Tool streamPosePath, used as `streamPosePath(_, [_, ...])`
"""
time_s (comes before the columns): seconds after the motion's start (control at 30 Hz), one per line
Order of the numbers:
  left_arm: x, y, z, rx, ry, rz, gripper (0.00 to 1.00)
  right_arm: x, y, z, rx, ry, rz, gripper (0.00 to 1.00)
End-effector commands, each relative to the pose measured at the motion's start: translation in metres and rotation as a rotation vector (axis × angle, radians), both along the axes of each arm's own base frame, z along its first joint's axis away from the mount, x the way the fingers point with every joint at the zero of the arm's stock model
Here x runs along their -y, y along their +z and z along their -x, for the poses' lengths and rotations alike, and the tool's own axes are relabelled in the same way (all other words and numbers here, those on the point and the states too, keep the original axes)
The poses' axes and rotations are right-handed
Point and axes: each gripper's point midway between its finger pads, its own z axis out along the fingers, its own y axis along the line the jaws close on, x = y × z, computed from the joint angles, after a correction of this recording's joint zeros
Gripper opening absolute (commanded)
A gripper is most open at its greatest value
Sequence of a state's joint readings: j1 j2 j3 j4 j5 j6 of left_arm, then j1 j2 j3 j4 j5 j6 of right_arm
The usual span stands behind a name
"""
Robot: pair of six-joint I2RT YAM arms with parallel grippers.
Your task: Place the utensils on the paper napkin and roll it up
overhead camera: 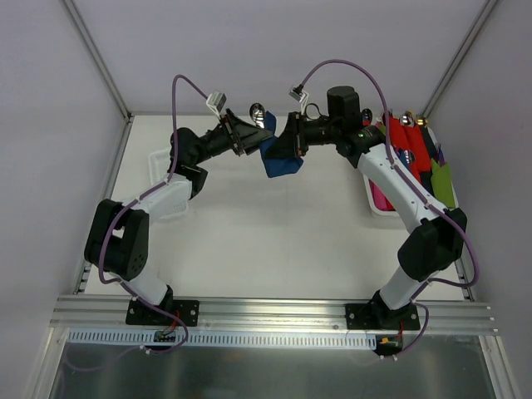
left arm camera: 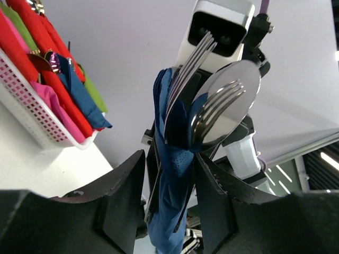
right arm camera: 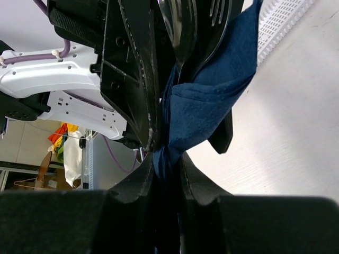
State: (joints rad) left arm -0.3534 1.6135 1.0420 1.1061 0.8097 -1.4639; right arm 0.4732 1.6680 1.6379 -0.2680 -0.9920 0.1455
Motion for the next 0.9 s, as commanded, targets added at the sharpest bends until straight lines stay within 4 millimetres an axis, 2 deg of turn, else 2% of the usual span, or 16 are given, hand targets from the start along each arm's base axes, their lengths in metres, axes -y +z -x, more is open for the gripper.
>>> streamPosePath(0.0, [-0.001, 0.022, 0.023, 0.12, -0.031, -0.035, 0.42, 0.002, 0.023, 0.006, 0.067, 0.023, -0.053, 0.0])
streamPosePath(0.23, [0.006, 0.023, 0.033, 0.173, -0.051, -0.102, 0.44, 0.0, 0.023, 0.005, 0.072, 0.015, -0.05, 0.0])
streamPosePath(0.4, [0.007, 0.027, 0.034, 0.179, -0.054, -0.077, 0.36, -0.004, 0.019, 0.014, 0.068, 0.044, -0.046, 0.0])
streamPosePath(0.5, [0.005, 0.03, 0.033, 0.183, -0.042, -0.053, 0.18, -0.006, 0.019, 0.019, 0.068, 0.063, -0.048, 0.0])
streamPosePath(0.53, [0.006, 0.031, 0.032, 0.182, -0.039, -0.048, 0.06, -0.006, 0.019, 0.021, 0.067, 0.07, -0.05, 0.0])
streamPosePath(0.57, [0.006, 0.03, 0.031, 0.173, -0.036, -0.042, 0.02, -0.006, 0.02, 0.022, 0.067, 0.073, -0.052, 0.0])
streamPosePath(0.67, [0.002, 0.031, 0.027, 0.167, -0.009, -0.01, 0.0, -0.004, 0.02, 0.02, 0.071, 0.067, -0.052, 0.01])
streamPosePath(0.7, [0.0, 0.031, 0.026, 0.161, -0.001, -0.001, 0.0, -0.002, 0.02, 0.017, 0.067, 0.054, -0.051, 0.17])
streamPosePath(0.77, [-0.012, 0.033, 0.014, 0.157, 0.056, 0.023, 0.0, 0.012, 0.019, -0.002, 0.063, -0.011, -0.041, 0.31])
streamPosePath(0.8, [-0.018, 0.036, 0.011, 0.161, 0.082, 0.029, 0.0, 0.018, 0.02, -0.01, 0.065, -0.042, -0.038, 0.46])
streamPosePath(0.83, [-0.024, 0.038, 0.006, 0.167, 0.109, 0.031, 0.0, 0.027, 0.025, -0.023, 0.085, -0.101, -0.03, 0.52])
streamPosePath(0.87, [-0.033, 0.035, -0.006, 0.157, 0.164, 0.013, 0.0, 0.046, 0.026, -0.04, 0.084, -0.171, -0.013, 0.55])
